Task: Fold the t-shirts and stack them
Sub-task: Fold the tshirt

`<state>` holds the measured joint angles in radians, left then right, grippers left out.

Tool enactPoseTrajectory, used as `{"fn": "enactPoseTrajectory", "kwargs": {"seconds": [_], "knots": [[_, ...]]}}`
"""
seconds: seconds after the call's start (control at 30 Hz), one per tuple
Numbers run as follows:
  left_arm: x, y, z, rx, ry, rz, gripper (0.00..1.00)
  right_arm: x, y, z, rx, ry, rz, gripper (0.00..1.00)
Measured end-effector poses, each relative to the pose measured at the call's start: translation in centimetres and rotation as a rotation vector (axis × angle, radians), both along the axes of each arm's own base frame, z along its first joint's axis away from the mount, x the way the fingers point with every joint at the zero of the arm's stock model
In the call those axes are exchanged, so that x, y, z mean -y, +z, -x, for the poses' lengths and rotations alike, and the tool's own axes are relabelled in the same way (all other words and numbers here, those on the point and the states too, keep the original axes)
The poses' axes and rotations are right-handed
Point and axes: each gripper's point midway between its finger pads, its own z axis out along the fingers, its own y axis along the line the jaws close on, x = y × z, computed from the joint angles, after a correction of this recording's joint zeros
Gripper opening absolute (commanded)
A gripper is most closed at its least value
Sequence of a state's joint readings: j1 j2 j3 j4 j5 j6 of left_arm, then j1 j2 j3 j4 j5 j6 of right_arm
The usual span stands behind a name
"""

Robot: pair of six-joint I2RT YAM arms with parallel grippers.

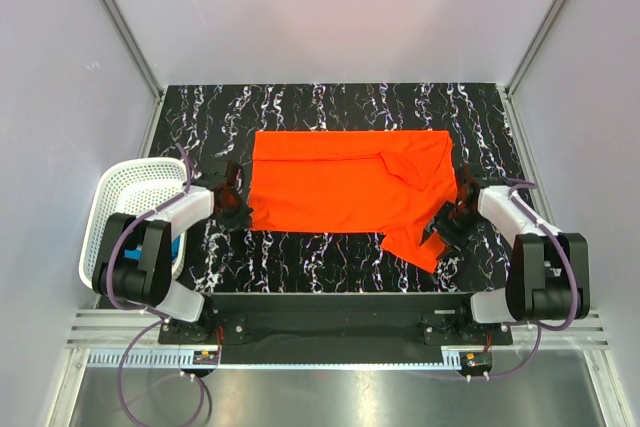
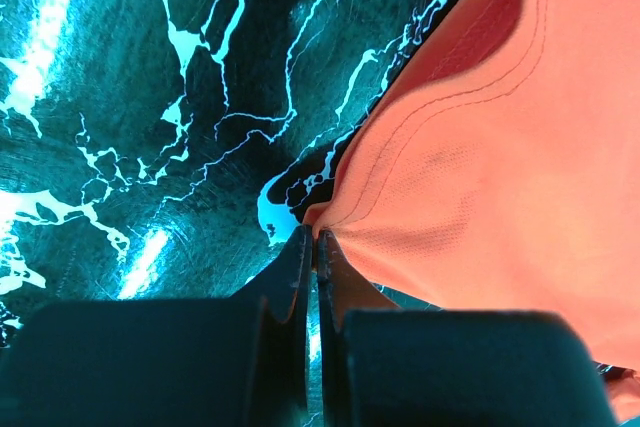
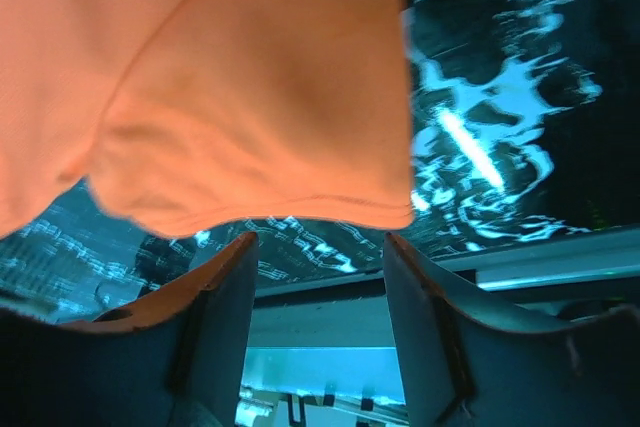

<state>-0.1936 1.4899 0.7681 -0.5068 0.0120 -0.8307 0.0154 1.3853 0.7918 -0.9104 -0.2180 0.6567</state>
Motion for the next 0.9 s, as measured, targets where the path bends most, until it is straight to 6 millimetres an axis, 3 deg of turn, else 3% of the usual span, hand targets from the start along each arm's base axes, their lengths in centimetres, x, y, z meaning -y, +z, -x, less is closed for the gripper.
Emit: {"fn": "enactPoseTrajectory", "kwargs": {"seconds": [0.23,0.37,0.67,0.9], "knots": [[0.1,0.0,-0.1,-0.002,-0.01,0.007,0.0,3.0,-1.7,0.8,-0.056,-0.122,0.087,0.6],[0.3,0.0,-0.3,-0.005,-0.016,0.015,0.0,3.4,-2.2,0.6,-0.034,-0.143,0.097,0.58],[0.7,0.0,-0.6,-0.008,-0.028,0.032,0.0,3.3,-3.3,-0.5,0.021,-0.173,0.09,0.46],[0.7,0.0,-0.6,-0.008,-0.03,0.034,0.0,3.3,-3.6,-0.5,-0.003,-0.216,0.087,0.26]]}}
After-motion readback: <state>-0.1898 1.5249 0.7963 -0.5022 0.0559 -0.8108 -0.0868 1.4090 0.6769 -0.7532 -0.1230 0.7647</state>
